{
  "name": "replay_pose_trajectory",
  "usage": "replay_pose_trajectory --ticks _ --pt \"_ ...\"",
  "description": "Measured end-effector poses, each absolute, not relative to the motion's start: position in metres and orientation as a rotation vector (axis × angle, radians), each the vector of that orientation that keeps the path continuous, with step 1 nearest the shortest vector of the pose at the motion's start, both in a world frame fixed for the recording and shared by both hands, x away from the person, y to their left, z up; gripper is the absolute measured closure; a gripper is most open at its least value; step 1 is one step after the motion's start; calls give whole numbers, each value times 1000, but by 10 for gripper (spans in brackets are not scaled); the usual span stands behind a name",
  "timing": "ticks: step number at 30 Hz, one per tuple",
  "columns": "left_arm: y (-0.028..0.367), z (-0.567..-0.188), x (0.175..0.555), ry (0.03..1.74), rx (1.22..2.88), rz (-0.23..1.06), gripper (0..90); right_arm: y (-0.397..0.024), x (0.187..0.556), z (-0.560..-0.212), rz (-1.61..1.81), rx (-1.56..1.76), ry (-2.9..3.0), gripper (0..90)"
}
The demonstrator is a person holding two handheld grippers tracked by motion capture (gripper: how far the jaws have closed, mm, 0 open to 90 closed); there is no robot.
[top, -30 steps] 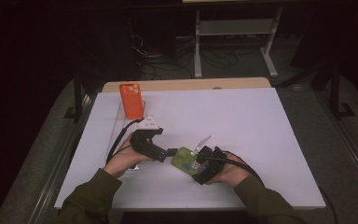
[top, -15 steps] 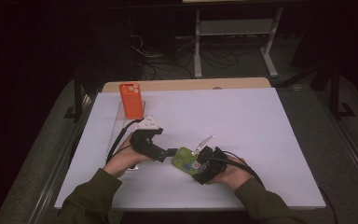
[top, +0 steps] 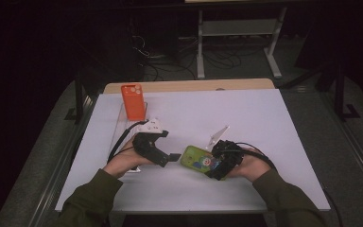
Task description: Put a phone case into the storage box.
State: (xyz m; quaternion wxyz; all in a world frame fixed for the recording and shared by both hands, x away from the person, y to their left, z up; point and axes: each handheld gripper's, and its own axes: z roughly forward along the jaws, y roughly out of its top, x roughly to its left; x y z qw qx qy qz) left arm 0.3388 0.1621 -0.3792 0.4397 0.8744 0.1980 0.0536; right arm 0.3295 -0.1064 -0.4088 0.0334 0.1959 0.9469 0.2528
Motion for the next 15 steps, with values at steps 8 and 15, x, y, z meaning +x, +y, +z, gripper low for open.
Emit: replay_pose_trajectory --ticks 8,15 --pt "150 -375 334 350 2244 131 0 -117 338 -399 800 456 2964 158" --pt "138 -371 333 269 2267 93 0 -117 345 -390 827 334 3018 158"
